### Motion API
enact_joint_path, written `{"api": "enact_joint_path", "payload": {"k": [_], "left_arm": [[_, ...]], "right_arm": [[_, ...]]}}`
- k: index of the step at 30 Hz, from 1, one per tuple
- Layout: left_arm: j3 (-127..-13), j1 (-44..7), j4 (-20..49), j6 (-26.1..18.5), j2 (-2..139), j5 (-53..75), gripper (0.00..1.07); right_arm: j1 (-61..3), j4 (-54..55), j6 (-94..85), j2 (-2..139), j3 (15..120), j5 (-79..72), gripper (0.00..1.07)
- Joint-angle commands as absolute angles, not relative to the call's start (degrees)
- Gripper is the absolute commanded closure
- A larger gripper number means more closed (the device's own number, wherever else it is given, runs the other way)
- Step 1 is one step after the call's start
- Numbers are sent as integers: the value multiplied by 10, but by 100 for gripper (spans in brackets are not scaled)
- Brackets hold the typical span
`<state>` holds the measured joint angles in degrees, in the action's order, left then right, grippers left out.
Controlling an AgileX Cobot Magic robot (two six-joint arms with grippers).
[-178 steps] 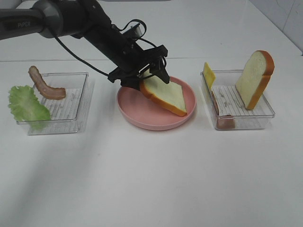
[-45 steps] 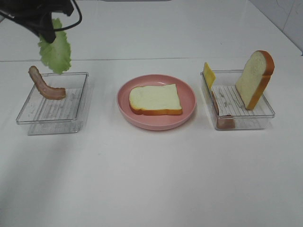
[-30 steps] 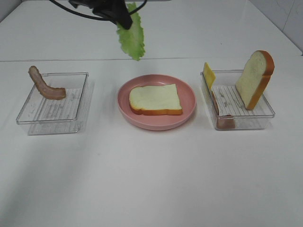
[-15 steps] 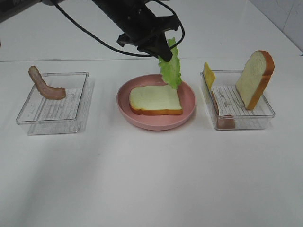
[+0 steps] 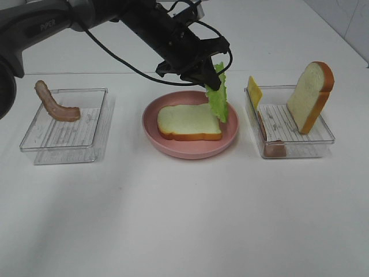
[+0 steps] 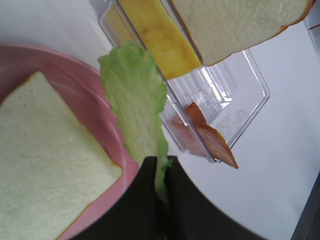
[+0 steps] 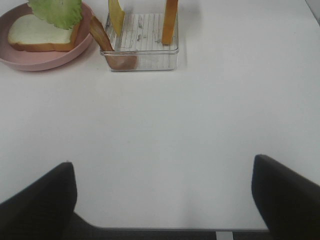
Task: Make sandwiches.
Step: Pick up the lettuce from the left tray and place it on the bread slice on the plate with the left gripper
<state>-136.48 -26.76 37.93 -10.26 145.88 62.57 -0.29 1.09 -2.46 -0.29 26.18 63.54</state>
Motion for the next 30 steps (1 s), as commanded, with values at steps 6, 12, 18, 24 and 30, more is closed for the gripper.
{"api": "enact_joint_path", "payload": {"k": [6, 12, 18, 24, 30], "left_arm": [[-1370, -272, 378, -103, 1482, 617, 107], [-1370, -269, 340, -101, 1482, 617, 107], [-1370, -269, 288, -100, 1482, 623, 107], [-1370, -269, 246, -99, 1482, 623, 107], [-1370, -269, 238, -99, 1482, 623, 107]], "right_arm": [[-1, 10, -26, -14, 260, 633, 15], [-1, 10, -26, -14, 260, 633, 15], [-1, 10, -26, -14, 260, 633, 15], [-1, 10, -26, -14, 260, 633, 15], [-1, 10, -26, -14, 260, 633, 15]]}}
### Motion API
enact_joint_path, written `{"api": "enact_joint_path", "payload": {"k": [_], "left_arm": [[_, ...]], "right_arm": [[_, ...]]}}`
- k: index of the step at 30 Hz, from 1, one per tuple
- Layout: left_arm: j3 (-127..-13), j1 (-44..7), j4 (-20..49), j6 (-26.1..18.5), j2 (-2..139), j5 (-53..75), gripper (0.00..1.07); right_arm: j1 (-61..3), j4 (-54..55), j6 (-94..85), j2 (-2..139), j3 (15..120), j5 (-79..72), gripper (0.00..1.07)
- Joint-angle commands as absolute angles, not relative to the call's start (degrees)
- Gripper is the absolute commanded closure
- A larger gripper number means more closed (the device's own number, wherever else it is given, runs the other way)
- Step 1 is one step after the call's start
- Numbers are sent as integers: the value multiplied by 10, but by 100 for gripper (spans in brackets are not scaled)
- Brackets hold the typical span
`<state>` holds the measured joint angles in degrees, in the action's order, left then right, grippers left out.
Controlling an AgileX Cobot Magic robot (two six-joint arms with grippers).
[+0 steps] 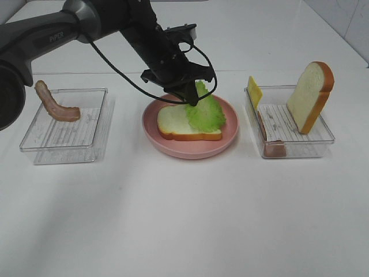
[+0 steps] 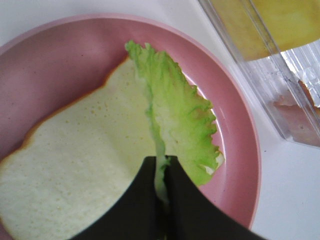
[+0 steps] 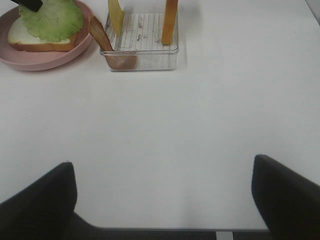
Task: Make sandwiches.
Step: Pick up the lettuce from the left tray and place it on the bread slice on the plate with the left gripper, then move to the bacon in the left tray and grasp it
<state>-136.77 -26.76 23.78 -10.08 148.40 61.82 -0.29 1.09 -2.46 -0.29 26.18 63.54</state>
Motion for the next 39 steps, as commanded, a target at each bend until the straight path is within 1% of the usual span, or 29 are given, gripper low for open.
{"api": "enact_joint_path", "payload": {"k": [1, 5, 7, 15, 17, 19, 20, 21, 22, 23, 24, 25, 26, 27, 28, 29, 30, 32, 35, 39], "left_arm": [[-1370, -269, 234, -99, 1482, 621, 107], [-1370, -269, 227, -97, 1482, 621, 107], [-1370, -269, 216, -82, 1482, 621, 107], [-1370, -269, 213, -79, 1482, 622, 107], [-1370, -269, 213, -70, 1482, 621, 107], [-1370, -269, 213, -70, 1482, 621, 107], [-1370, -269, 211, -70, 1482, 622, 97], [-1370, -269, 211, -70, 1482, 622, 97], [-1370, -269, 209, -69, 1482, 622, 84], [-1370, -269, 209, -69, 1482, 622, 84], [-1370, -269, 207, -69, 1482, 622, 76], [-1370, -269, 199, -54, 1478, 621, 53], [-1370, -269, 199, -54, 1478, 621, 53], [-1372, -269, 194, -46, 1478, 621, 41], [-1385, -269, 172, -16, 1478, 632, 19], [-1385, -269, 172, -16, 1478, 632, 19], [-1403, -272, 147, 0, 1478, 651, 5], [-1411, -272, 139, 7, 1478, 660, 5], [-1455, -274, 120, 7, 1478, 707, 5], [-1489, -274, 120, 9, 1478, 736, 5]], "right_arm": [[-1, 10, -26, -14, 260, 633, 15], [-1, 10, -26, -14, 260, 633, 15], [-1, 10, -26, -14, 260, 633, 15], [-1, 10, -26, -14, 260, 633, 15], [-1, 10, -26, -14, 260, 633, 15], [-1, 10, -26, -14, 260, 633, 15], [-1, 10, -26, -14, 260, 633, 15], [-1, 10, -26, -14, 260, 633, 15], [-1, 10, -26, -14, 260, 633, 15], [-1, 10, -26, -14, 260, 633, 15], [-1, 10, -26, -14, 260, 633, 15], [-1, 10, -26, -14, 260, 633, 15], [-1, 10, -26, -14, 260, 633, 15], [-1, 10, -26, -14, 260, 633, 15], [-1, 10, -26, -14, 260, 633, 15], [-1, 10, -26, -14, 260, 633, 15], [-1, 10, -26, -14, 260, 633, 15], [-1, 10, -26, -14, 260, 633, 15], [-1, 10, -26, -14, 260, 633, 15], [-1, 10, -26, -14, 260, 633, 15]]}}
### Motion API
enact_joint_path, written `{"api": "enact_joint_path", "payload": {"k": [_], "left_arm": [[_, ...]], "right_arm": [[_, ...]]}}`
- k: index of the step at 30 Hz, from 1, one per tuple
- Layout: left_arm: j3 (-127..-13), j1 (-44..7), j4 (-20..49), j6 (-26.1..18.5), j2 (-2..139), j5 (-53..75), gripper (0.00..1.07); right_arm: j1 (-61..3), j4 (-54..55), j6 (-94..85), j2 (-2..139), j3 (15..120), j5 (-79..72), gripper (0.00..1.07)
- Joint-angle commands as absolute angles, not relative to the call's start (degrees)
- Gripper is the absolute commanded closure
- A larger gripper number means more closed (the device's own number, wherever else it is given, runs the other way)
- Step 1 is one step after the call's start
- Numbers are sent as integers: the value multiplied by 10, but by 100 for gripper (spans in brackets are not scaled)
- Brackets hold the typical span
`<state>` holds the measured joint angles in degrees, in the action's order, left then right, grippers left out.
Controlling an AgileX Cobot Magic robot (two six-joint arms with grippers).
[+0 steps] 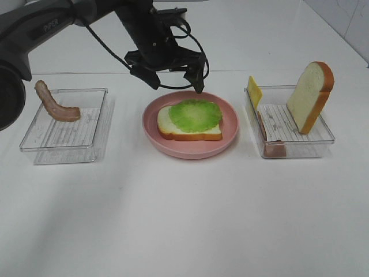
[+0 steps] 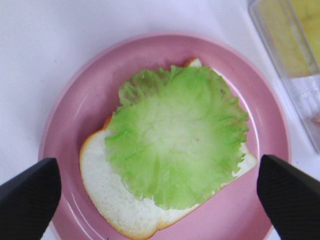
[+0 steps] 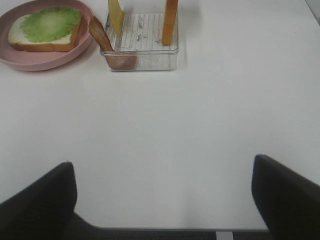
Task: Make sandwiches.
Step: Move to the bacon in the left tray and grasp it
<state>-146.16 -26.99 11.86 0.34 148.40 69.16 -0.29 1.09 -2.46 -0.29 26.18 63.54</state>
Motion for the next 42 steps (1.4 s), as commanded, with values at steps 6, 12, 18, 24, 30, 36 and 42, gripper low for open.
{"api": "enact_joint_path", "payload": {"k": [6, 12, 18, 24, 30, 36, 42], "left_arm": [[-1516, -274, 117, 25, 1458, 753, 5], [-1468, -274, 86, 21, 1404, 753, 5], [-1338, -274, 26, 22, 1308, 753, 5], [-1148, -231, 0, 36, 1173, 753, 5], [-1059, -172, -14, 36, 1105, 753, 5], [-1055, -109, -13, 28, 1104, 751, 5], [-1055, -36, -16, -15, 1153, 741, 5]], "right_arm": [[-1, 10, -26, -14, 260, 633, 15], [-1, 10, -26, -14, 260, 633, 15], [-1, 10, -26, -14, 260, 633, 15], [-1, 10, -26, -14, 260, 633, 15], [-1, 10, -26, -14, 260, 633, 15], [-1, 10, -26, -14, 260, 633, 15], [-1, 10, -26, -14, 260, 633, 15]]}}
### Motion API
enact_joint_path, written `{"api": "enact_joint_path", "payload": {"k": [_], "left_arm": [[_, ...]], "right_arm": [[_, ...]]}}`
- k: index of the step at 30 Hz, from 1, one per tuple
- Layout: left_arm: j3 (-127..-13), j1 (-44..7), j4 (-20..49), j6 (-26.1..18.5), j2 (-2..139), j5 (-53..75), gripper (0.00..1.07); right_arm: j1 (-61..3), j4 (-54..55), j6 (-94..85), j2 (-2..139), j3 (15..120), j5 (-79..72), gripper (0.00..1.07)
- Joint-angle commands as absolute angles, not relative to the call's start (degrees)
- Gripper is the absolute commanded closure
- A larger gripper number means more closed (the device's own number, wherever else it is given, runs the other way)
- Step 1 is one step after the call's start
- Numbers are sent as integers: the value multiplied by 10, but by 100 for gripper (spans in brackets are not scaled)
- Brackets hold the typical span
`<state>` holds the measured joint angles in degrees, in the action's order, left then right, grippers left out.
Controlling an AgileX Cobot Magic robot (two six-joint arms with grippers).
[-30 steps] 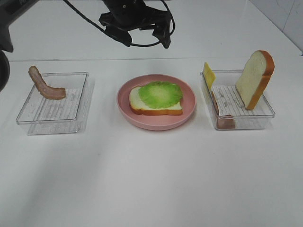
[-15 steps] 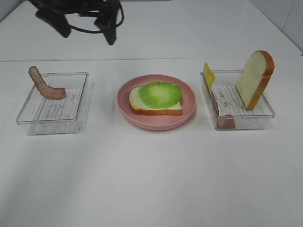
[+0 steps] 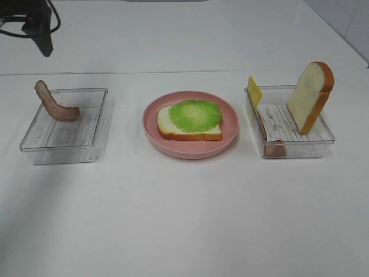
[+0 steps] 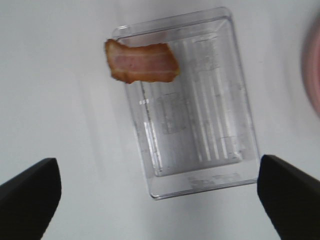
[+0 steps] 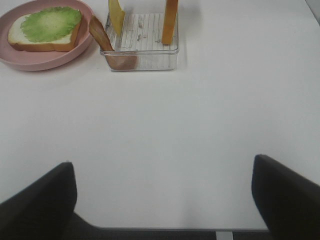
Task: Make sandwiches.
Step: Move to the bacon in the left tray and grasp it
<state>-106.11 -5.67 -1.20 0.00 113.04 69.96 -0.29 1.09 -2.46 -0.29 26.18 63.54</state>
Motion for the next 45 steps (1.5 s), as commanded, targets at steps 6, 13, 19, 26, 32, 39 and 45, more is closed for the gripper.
{"api": "enact_joint_path", "payload": {"k": [6, 13, 19, 26, 32, 39, 45], "left_arm": [[-1056, -17, -21, -26, 1199, 692, 5], [-1115, -17, -31, -25, 1273, 664, 6], [-1209, -25, -30, -25, 1346, 694, 6], [-1271, -32, -22, -25, 1394, 697, 6], [-1275, -32, -17, -25, 1409, 695, 7], [-1275, -32, -17, -25, 1417, 695, 8], [-1275, -32, -17, -29, 1417, 695, 30]], "right_arm": [[-1, 10, -26, -14, 260, 633, 15], [-1, 10, -26, -14, 260, 633, 15], [-1, 10, -26, -14, 260, 633, 15], [-1, 10, -26, -14, 260, 633, 15], [-1, 10, -26, -14, 260, 633, 15], [-1, 10, -26, -14, 260, 633, 15], [-1, 10, -26, -14, 260, 633, 15]]}}
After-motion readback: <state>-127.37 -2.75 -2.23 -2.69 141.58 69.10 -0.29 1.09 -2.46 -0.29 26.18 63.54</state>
